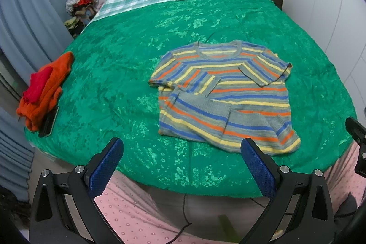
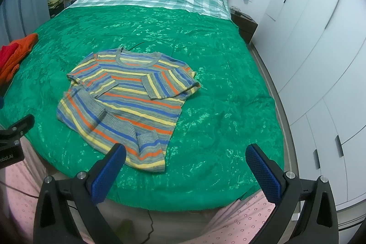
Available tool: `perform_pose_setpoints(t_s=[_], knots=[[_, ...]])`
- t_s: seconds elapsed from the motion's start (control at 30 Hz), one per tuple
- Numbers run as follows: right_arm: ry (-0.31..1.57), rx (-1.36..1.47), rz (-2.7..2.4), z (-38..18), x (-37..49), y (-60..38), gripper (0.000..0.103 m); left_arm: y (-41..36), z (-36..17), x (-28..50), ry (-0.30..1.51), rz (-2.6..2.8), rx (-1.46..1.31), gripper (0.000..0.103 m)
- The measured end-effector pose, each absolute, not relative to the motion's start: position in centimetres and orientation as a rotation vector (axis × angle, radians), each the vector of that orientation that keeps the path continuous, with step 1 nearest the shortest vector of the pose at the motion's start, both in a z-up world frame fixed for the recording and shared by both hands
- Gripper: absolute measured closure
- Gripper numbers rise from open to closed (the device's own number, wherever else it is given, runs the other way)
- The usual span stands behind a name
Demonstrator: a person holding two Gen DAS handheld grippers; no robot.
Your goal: Fold small clothes
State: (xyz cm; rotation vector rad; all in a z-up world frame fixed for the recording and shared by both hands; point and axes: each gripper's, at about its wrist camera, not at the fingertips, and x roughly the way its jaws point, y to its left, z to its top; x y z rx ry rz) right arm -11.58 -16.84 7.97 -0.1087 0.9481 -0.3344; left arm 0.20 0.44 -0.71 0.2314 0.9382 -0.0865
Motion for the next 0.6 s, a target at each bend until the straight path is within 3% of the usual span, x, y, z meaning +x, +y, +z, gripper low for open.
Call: perform_pose_setpoints(t_s=[0.6], knots=[[0.954,-0.109,-0.338,7.71,-11.55,-16.92,0.000,0.60,-0.87,0.13,0.939,-0.086,0.238,0.000]])
